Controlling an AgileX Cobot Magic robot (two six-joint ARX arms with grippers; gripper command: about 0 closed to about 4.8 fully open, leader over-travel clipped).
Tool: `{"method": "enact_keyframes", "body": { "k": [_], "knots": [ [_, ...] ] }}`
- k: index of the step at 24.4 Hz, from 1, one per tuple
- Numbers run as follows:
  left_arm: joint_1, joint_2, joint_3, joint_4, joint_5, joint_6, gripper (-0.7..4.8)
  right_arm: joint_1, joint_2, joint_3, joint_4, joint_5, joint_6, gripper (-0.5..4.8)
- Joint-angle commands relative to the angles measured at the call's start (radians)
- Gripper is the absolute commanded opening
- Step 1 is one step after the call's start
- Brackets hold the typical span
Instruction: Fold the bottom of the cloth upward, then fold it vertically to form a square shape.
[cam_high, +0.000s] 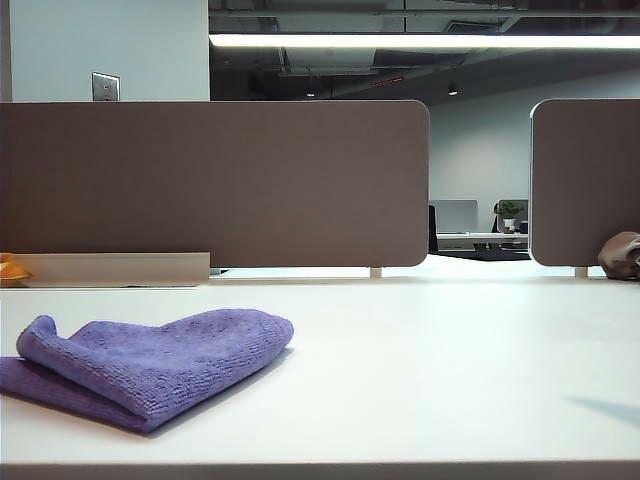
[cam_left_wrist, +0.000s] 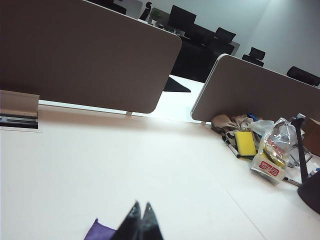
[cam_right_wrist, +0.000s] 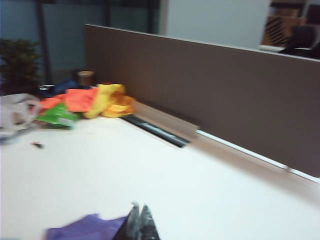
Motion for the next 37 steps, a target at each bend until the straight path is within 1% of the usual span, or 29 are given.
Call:
{"method": "enact_keyframes", "body": {
  "k": [1, 3, 6, 7, 9, 13, 15, 17, 18, 21, 24, 25, 27, 30, 31, 34, 37],
  "knots": [
    [0.001, 0.000, 0.002, 0.013, 0.001, 0.007, -0.03, -0.154, -0.005, -0.011, -0.110, -0.119, -0.034, -0.06],
    [0.001, 0.000, 0.002, 0.012, 0.000, 0.008, -0.03, -0.260, -0.003, -0.041, -0.096, -0.218, -0.037, -0.06],
    [0.001, 0.000, 0.002, 0.010, -0.005, 0.008, -0.03, -0.381, -0.003, -0.072, -0.082, -0.317, -0.036, -0.06],
    [0.001, 0.000, 0.002, 0.003, -0.031, 0.012, -0.03, -0.458, -0.003, -0.089, -0.070, -0.382, -0.036, -0.06],
    [0.001, 0.000, 0.000, -0.016, -0.063, 0.045, -0.03, -0.573, -0.003, -0.098, -0.071, -0.469, -0.037, -0.06],
    [0.001, 0.000, -0.019, -0.019, -0.091, 0.069, -0.03, -0.722, -0.003, -0.098, -0.069, -0.546, -0.050, -0.06],
    [0.001, 0.000, -0.043, -0.016, -0.100, 0.068, -0.03, -0.776, -0.003, -0.098, -0.069, -0.574, -0.050, -0.06],
    [0.001, 0.000, -0.077, -0.013, -0.111, 0.068, -0.03, -0.806, -0.006, -0.098, -0.066, -0.576, -0.049, -0.06],
    [0.001, 0.000, -0.119, 0.013, -0.111, 0.068, -0.03, -0.813, -0.011, -0.098, -0.066, -0.575, -0.049, -0.06],
    [0.001, 0.000, -0.195, 0.091, -0.112, 0.068, -0.03, -0.812, -0.022, -0.100, -0.077, -0.575, -0.049, -0.06],
    [0.001, 0.000, -0.241, 0.148, -0.122, 0.071, -0.03, -0.812, -0.028, -0.118, -0.076, -0.570, -0.049, -0.06],
    [0.001, 0.000, -0.274, 0.184, -0.140, 0.084, -0.03, -0.813, -0.034, -0.145, -0.069, -0.556, -0.049, -0.06],
    [0.001, 0.000, -0.315, 0.211, -0.178, 0.100, -0.03, -0.813, -0.047, -0.196, -0.046, -0.555, -0.040, -0.06],
    [0.001, 0.000, -0.368, 0.261, -0.185, 0.118, -0.03, -0.813, -0.060, -0.253, -0.018, -0.555, -0.023, -0.06],
    [0.001, 0.000, -0.386, 0.281, -0.188, 0.117, -0.03, -0.813, -0.060, -0.274, 0.002, -0.556, -0.005, -0.06],
    [0.001, 0.001, -0.487, 0.416, -0.202, 0.120, -0.03, -0.812, -0.059, -0.373, 0.153, -0.557, 0.086, -0.06],
    [0.001, 0.001, -0.549, 0.517, -0.201, 0.121, -0.03, -0.812, -0.057, -0.436, 0.265, -0.557, 0.116, -0.06]
  ]
}}
